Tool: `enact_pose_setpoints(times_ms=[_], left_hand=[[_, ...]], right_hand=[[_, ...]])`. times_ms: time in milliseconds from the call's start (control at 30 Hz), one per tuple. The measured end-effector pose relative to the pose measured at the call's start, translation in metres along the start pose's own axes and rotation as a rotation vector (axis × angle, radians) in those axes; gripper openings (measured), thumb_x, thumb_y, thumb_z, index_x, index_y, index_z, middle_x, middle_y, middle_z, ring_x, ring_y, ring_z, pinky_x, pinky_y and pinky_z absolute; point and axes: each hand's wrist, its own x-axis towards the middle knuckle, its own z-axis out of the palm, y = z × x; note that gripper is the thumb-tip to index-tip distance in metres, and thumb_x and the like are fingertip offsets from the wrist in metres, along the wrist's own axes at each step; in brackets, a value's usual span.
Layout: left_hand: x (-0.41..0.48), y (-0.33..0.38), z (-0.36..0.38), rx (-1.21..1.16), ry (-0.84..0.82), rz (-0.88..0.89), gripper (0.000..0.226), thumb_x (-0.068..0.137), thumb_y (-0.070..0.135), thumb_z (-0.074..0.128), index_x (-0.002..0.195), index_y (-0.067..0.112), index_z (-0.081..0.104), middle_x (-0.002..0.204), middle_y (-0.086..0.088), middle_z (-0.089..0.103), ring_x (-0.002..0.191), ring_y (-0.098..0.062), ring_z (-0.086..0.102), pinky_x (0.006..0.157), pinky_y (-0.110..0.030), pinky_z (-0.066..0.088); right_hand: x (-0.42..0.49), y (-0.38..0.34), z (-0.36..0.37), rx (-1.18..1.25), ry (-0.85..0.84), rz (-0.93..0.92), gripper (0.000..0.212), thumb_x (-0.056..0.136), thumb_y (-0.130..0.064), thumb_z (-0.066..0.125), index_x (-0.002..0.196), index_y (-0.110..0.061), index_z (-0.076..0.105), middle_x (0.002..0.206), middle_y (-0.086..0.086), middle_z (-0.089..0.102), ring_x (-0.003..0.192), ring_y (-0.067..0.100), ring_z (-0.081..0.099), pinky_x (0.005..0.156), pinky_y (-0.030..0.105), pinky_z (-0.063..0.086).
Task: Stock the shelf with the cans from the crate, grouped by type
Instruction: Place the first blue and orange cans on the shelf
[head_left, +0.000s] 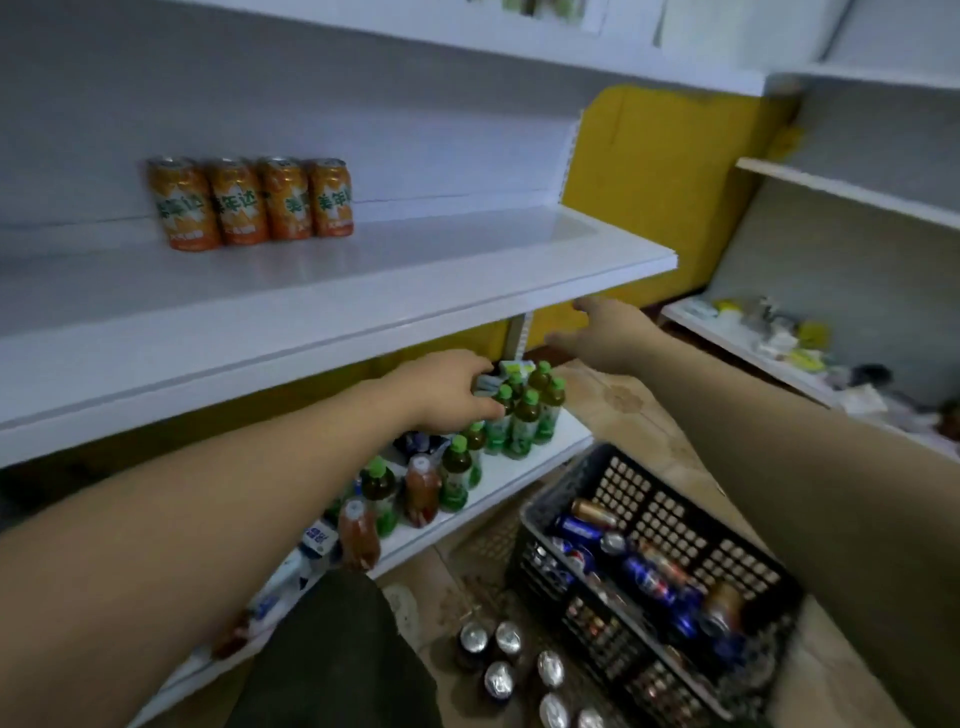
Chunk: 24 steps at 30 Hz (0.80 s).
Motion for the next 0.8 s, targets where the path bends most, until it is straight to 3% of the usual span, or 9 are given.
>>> enact_pose_setpoints(times_ms=[133, 233, 300, 400, 533, 800], left_hand=[[0.028, 0.07, 0.076, 0.001, -0.244, 0.113, 0.074, 0.09, 0.053, 0.055, 0.15, 0.019, 0.027, 0.157, -0.002, 0.023, 0.141, -0.022, 0.029, 0.112, -0.035, 0.031], [0.049, 0.101, 0.138, 0.037, -0.358, 0.187, 0.066, 0.086, 0.051, 0.059, 0.141, 0.02, 0.04, 0.147, -0.005, 0.041, 0.126, -0.024, 0.046, 0.1, -0.035, 0.042], [0.066, 0.12, 0.178, 0.051, -0.441, 0.212, 0.062, 0.082, 0.052, 0.062, 0.135, 0.024, 0.046, 0.139, -0.006, 0.049, 0.116, -0.024, 0.053, 0.09, -0.034, 0.045], [0.089, 0.137, 0.23, 0.063, -0.559, 0.22, 0.07, 0.084, 0.051, 0.061, 0.144, 0.022, 0.038, 0.146, -0.005, 0.041, 0.127, -0.023, 0.046, 0.103, -0.036, 0.04], [0.134, 0.145, 0.296, 0.087, -0.691, 0.225, 0.07, 0.086, 0.051, 0.058, 0.146, 0.023, 0.034, 0.151, -0.004, 0.036, 0.133, -0.024, 0.04, 0.106, -0.037, 0.038], [0.225, 0.151, 0.438, 0.023, -0.889, 0.163, 0.066, 0.089, 0.046, 0.057, 0.145, 0.019, 0.035, 0.15, -0.007, 0.036, 0.132, -0.026, 0.041, 0.104, -0.034, 0.039]], right_hand=[[-0.05, 0.093, 0.015, 0.004, -0.003, 0.202, 0.077, 0.089, -0.055, 0.057, 0.15, -0.018, 0.031, 0.151, 0.004, 0.039, 0.134, 0.026, 0.041, 0.103, 0.036, 0.037], [-0.083, 0.161, 0.039, 0.059, -0.036, 0.383, 0.072, 0.09, -0.052, 0.059, 0.149, -0.019, 0.032, 0.149, 0.006, 0.041, 0.131, 0.026, 0.043, 0.102, 0.035, 0.038], [-0.098, 0.207, 0.057, 0.075, -0.093, 0.499, 0.065, 0.091, -0.05, 0.058, 0.144, -0.018, 0.039, 0.138, 0.007, 0.052, 0.119, 0.025, 0.053, 0.094, 0.035, 0.043], [-0.109, 0.264, 0.087, 0.128, -0.182, 0.629, 0.055, 0.092, -0.046, 0.058, 0.137, -0.017, 0.045, 0.113, 0.005, 0.062, 0.088, 0.018, 0.06, 0.075, 0.03, 0.049], [-0.1, 0.334, 0.146, 0.153, -0.284, 0.74, 0.06, 0.092, -0.048, 0.057, 0.141, -0.017, 0.04, 0.123, 0.009, 0.059, 0.098, 0.022, 0.058, 0.077, 0.029, 0.046], [-0.051, 0.441, 0.295, 0.289, -0.511, 0.841, 0.063, 0.096, -0.045, 0.051, 0.146, -0.011, 0.033, 0.142, 0.012, 0.048, 0.122, 0.027, 0.051, 0.097, 0.034, 0.043]])
